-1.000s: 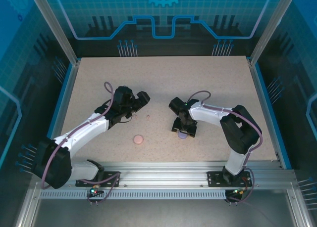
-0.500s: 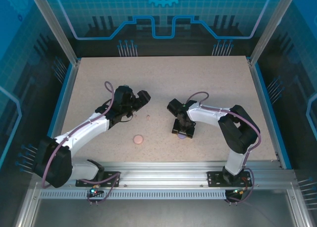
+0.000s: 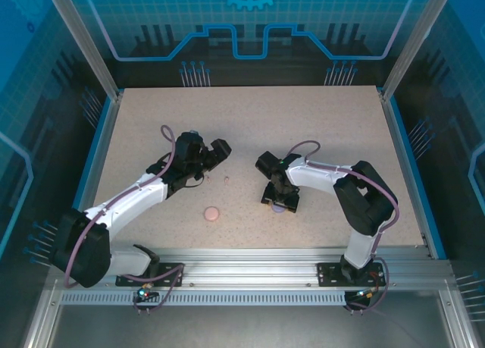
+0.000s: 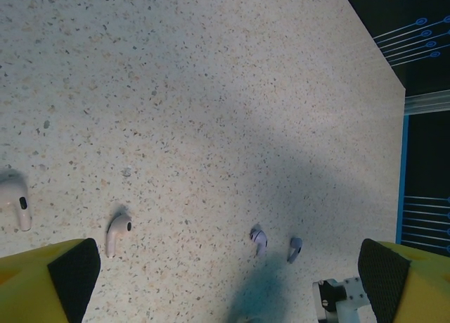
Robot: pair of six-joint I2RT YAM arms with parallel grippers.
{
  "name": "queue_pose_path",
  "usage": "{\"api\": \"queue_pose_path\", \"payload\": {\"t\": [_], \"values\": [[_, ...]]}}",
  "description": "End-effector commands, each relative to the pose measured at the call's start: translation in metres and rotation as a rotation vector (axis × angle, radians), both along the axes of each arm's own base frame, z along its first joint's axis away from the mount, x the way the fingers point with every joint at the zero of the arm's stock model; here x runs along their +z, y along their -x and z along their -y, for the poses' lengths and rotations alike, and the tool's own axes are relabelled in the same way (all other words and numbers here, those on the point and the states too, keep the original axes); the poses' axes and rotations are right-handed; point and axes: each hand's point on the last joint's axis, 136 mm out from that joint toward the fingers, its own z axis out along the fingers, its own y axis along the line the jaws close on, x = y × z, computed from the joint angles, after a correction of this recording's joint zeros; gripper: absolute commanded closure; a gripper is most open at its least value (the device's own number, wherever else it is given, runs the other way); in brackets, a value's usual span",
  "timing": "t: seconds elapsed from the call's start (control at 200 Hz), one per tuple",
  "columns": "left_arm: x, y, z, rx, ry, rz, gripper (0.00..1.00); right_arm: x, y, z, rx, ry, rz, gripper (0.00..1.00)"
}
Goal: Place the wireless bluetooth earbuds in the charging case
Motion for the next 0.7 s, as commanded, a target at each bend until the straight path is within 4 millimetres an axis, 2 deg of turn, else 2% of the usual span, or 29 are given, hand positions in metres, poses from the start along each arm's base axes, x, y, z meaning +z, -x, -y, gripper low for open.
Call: {"api": "queue_pose_path", "payload": {"t": [0.0, 0.695], "values": [[0.0006, 0.0011, 0.0054, -0.031, 0.005, 0.018, 0.01, 0.0002, 0.004, 0.01, -0.057, 0.056, -0.028, 0.32], [0.0013, -0.0061, 0.0113, -0.057, 0.002, 0.045, 0.01, -0.0034, -0.0047, 0.011, -0.132, 0.06, -0.051, 0.37]]}}
